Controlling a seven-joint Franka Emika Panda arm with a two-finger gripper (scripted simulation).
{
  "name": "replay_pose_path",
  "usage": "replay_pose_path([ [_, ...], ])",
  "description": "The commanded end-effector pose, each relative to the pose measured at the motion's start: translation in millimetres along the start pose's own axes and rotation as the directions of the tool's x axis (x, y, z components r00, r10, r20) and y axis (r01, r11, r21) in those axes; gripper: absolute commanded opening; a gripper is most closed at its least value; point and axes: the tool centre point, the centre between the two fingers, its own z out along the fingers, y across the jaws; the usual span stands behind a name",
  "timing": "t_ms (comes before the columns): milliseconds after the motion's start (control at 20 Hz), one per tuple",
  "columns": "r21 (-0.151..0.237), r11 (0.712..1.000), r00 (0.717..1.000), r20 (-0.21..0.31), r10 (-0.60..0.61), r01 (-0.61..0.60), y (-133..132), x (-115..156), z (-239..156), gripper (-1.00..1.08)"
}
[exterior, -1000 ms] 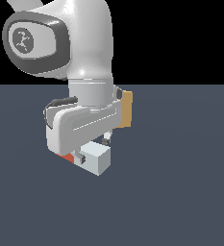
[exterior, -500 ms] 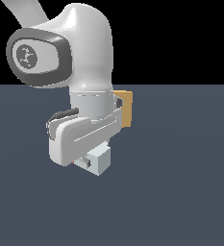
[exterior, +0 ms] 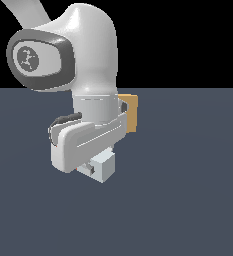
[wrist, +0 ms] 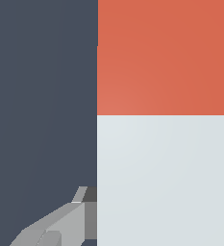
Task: Insert the peg into the horizontal hole in a box.
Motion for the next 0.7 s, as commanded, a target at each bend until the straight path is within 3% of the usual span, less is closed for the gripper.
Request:
replay_pose_path([
  [0, 0.0, 1.0, 1.0, 0.0, 0.004, -0.004, 1.0, 0.4, -0.3, -1.0],
  [650, -0.001, 0.99, 0.99, 0.0, 0.14, -0.14, 27.5, 10.6, -10.3, -1.0],
])
